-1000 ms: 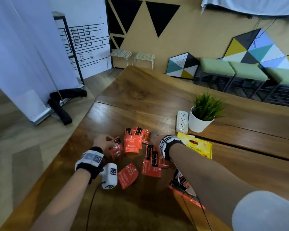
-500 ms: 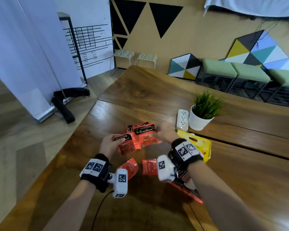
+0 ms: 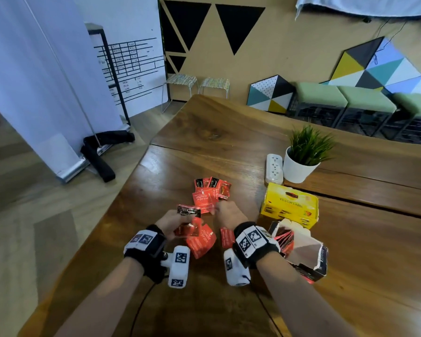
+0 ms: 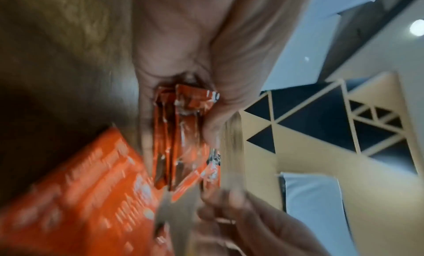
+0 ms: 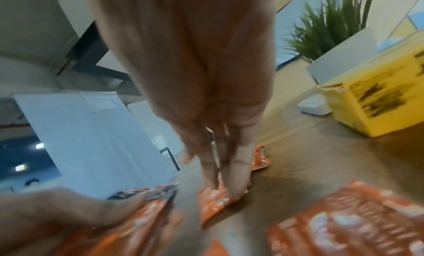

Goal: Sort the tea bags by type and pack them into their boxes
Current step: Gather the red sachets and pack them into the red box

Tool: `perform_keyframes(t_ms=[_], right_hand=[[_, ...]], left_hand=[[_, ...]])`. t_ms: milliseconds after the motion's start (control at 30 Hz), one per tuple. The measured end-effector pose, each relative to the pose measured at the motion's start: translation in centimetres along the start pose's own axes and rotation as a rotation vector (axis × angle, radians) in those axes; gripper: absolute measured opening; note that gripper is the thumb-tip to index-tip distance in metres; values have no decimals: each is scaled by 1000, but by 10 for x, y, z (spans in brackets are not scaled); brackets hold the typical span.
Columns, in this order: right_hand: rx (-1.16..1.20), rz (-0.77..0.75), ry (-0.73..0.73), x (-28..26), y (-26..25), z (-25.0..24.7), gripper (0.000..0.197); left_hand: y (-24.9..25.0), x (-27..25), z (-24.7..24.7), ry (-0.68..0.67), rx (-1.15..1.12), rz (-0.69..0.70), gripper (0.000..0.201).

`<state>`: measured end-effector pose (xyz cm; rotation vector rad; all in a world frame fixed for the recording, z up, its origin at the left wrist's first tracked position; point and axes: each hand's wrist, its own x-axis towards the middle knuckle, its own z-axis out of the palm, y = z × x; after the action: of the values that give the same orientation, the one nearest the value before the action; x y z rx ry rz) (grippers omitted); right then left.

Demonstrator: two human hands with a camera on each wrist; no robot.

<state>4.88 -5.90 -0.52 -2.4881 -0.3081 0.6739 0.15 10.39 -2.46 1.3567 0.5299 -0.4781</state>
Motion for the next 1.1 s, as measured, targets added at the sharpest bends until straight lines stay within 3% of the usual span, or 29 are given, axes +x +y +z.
perform_keyframes(t_ms=[67,133,200,300,467,533,667,733,833,900,1000,1100], right_hand=[[-296,48,20,-1,13,4,31],[-481,114,-11,-9,23,11,50],[-565,171,20,-17,26,16,59],[-635,206,24,-20,29,18,63],[-588,218,16,-22,37,14,71],[-578,204,18,-22,37,12,73],[-614,160,32,-21,38,8,53],[-516,161,-4,-21,39,8,47],[-115,152,64,-27,39,6,31],[278,133,79,-36,42,2,17],[1009,104,-120,-60,45,-5,26],[1279,36,-181,-80,44,-11,43]], left_hand=[[2,-1,-6,-56,277,-22,28],[6,-3,-1,-120,562,-49,20],[9,0,11,-165,840,-57,15],[7,11,32,-130,1231,1,33],[-8,25,44,22,1433,77,39],[-8,26,45,50,1418,47,37],[-3,23,44,32,1363,55,30],[2,13,38,23,1284,76,22],[12,-7,19,-66,930,123,16],[19,-23,12,-192,562,138,44],[24,-37,17,-321,290,172,73],[20,-34,33,-481,62,154,61]])
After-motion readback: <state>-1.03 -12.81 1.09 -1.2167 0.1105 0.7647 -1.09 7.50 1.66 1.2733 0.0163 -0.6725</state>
